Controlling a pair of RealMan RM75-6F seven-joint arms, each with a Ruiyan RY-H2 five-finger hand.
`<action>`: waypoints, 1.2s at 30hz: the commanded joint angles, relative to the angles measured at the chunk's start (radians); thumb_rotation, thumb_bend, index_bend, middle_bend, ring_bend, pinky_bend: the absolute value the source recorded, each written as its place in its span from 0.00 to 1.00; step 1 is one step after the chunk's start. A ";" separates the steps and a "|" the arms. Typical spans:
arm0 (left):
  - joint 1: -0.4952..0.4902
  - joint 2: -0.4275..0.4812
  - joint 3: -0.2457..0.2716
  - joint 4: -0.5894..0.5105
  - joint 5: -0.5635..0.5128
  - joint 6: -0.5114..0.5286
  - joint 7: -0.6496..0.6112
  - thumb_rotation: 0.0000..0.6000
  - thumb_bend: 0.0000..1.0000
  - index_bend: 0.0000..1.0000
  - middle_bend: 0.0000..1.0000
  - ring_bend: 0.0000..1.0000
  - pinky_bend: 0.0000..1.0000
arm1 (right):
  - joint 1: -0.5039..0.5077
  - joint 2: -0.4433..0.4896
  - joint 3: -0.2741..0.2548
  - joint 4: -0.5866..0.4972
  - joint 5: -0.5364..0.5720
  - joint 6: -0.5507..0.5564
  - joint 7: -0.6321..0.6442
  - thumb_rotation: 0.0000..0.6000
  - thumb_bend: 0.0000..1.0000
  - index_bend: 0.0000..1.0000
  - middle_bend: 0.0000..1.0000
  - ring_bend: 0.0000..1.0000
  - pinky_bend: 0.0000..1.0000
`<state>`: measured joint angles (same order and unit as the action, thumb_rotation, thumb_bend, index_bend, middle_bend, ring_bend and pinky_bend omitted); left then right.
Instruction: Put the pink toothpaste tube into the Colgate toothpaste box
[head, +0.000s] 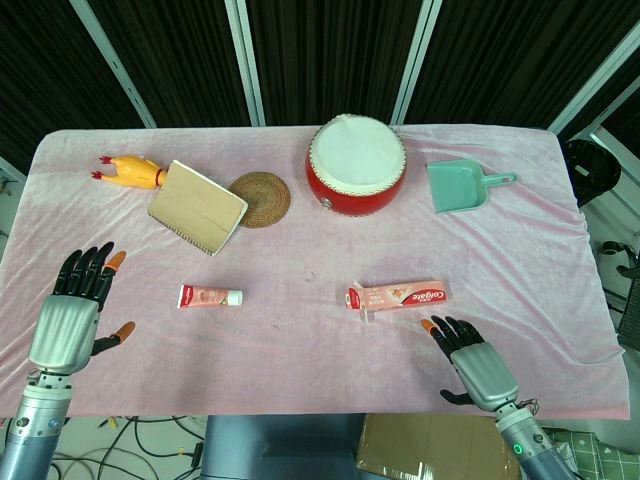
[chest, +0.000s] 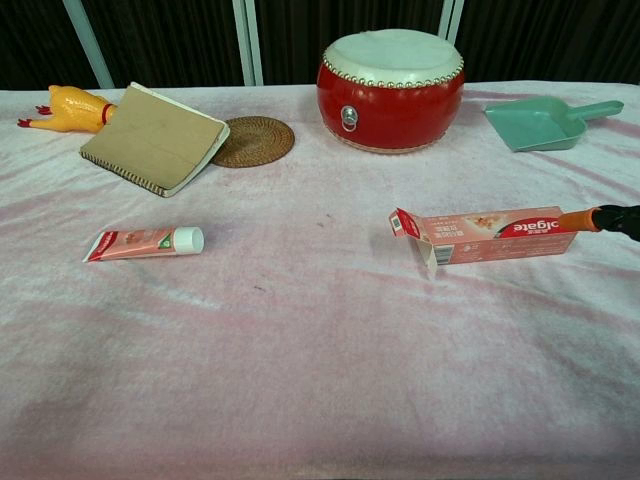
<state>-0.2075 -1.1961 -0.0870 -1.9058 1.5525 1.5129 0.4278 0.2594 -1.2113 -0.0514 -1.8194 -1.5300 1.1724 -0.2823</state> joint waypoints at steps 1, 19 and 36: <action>0.002 0.003 0.001 -0.007 -0.001 0.000 0.003 1.00 0.06 0.03 0.00 0.00 0.05 | 0.000 0.001 0.000 -0.002 0.001 0.001 0.001 1.00 0.11 0.00 0.00 0.00 0.07; 0.007 0.004 -0.002 -0.015 -0.002 -0.002 0.010 1.00 0.06 0.03 0.00 0.00 0.05 | 0.008 -0.006 0.013 -0.013 0.020 0.003 -0.002 1.00 0.11 0.00 0.00 0.00 0.07; -0.001 0.008 -0.032 -0.003 -0.055 -0.013 -0.003 1.00 0.06 0.03 0.00 0.00 0.05 | 0.172 -0.130 0.202 0.063 0.268 -0.127 -0.101 1.00 0.15 0.00 0.02 0.00 0.12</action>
<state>-0.2078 -1.1874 -0.1188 -1.9092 1.4994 1.5015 0.4259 0.4121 -1.3262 0.1318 -1.7720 -1.2846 1.0603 -0.3681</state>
